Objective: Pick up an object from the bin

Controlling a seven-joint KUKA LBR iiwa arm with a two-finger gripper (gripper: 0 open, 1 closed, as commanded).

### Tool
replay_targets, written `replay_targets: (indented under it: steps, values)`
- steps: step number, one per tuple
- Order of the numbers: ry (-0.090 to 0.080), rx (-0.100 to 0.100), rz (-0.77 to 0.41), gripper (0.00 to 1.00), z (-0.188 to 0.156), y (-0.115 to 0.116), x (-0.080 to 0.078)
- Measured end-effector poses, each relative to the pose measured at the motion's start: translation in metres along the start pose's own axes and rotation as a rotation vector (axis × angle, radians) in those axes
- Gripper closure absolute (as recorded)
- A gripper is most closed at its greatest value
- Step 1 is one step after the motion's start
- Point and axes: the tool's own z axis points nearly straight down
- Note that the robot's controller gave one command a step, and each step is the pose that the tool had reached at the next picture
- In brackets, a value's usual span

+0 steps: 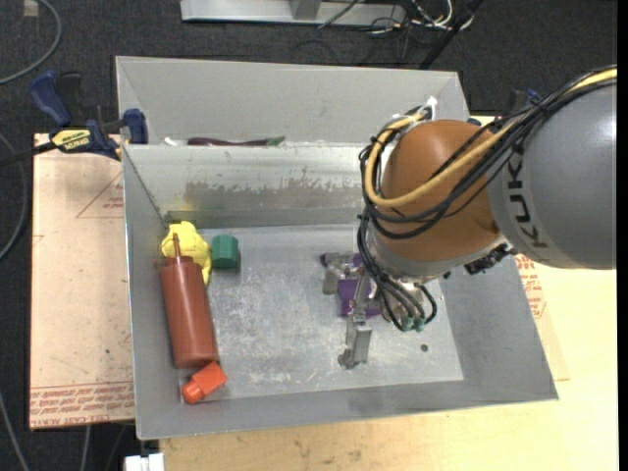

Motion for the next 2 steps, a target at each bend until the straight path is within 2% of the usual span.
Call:
replay_targets:
  steps: [1,2]
  values:
    - [-0.008,-0.001,0.002,0.00,-0.004,0.000,-0.001]
    - [-0.010,-0.003,0.038,0.00,0.041,-0.038,-0.012]
